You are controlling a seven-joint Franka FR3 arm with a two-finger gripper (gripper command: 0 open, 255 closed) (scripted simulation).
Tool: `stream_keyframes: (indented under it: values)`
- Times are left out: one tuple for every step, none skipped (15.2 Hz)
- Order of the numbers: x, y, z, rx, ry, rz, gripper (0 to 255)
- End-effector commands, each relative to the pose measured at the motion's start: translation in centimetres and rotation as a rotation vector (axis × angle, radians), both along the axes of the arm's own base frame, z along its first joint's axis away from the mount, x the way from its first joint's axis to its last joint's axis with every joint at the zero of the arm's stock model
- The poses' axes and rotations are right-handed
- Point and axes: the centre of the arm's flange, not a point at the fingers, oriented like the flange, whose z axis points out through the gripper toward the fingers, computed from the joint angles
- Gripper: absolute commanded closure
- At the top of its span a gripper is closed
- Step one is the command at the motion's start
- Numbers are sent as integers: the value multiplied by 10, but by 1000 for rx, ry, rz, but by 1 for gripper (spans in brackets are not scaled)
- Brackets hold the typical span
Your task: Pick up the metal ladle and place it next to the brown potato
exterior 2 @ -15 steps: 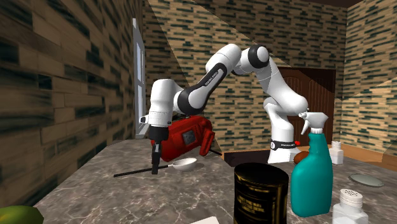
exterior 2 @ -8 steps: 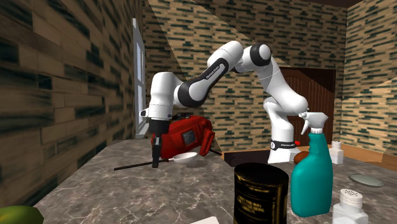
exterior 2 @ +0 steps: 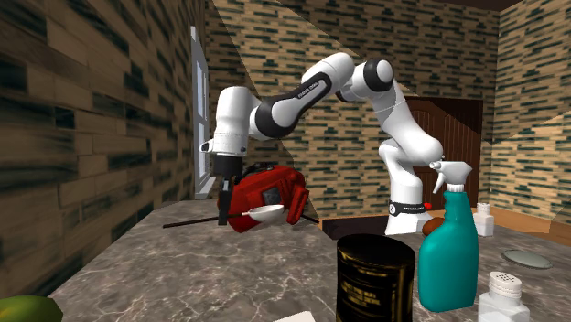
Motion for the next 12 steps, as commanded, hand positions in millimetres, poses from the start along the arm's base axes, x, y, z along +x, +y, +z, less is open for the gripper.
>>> stream_keyframes:
  values:
    - [-1,0,11,0,0,0,255]
    - [-1,0,16,0,0,0,255]
    - [-1,0,21,0,0,0,255]
    - [-1,0,27,0,0,0,255]
    - [-1,0,32,0,0,0,255]
    - [-1,0,37,0,0,0,255]
    - [-1,0,42,0,0,0,255]
    - [-1,0,48,0,0,0,255]
    - [-1,0,53,0,0,0,255]
    - [-1,0,58,0,0,0,255]
    - [-1,0,63,0,0,0,255]
    - [-1,0,66,0,0,0,255]
